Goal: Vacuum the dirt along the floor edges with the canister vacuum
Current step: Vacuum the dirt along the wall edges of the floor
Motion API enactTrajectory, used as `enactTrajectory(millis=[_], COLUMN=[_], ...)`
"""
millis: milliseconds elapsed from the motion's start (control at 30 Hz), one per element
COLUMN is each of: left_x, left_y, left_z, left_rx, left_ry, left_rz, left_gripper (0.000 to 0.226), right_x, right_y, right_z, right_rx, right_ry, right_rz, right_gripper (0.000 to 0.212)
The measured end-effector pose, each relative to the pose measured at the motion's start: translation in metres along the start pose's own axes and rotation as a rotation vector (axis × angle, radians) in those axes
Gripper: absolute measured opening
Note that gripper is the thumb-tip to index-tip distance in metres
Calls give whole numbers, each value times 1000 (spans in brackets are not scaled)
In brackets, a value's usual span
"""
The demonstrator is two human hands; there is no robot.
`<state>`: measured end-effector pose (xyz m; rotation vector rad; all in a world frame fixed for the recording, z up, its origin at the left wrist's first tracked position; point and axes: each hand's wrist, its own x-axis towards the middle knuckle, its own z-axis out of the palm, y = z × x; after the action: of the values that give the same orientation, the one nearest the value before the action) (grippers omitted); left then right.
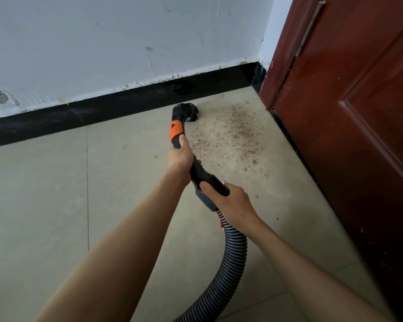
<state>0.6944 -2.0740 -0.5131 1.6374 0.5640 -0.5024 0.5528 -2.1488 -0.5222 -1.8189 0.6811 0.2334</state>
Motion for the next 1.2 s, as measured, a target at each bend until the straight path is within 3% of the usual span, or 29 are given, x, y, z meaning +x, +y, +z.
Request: enactTrajectory(millis=[333, 500, 733, 1000, 1200], left_x=[-5, -2, 15, 28, 22], left_y=[18, 21, 28, 55, 24], left_z=[74, 98, 74, 9, -31], left_rx=[150, 168, 171, 4, -141], left_ry=[-140, -187, -122, -73, 64], left_rz=[92, 95, 89, -40, -91], left_gripper=[41, 39, 41, 51, 49], right_x=[11, 21, 30, 31, 12], right_y=[9, 14, 1, -33, -29], right_z=[-34, -49, -40, -14, 2], right_rx=[301, 278, 284, 268, 204], right_ry=[130, 155, 11, -237, -351], right_rz=[115, 84, 71, 7, 6], right_gripper=[55, 58, 54, 49, 49])
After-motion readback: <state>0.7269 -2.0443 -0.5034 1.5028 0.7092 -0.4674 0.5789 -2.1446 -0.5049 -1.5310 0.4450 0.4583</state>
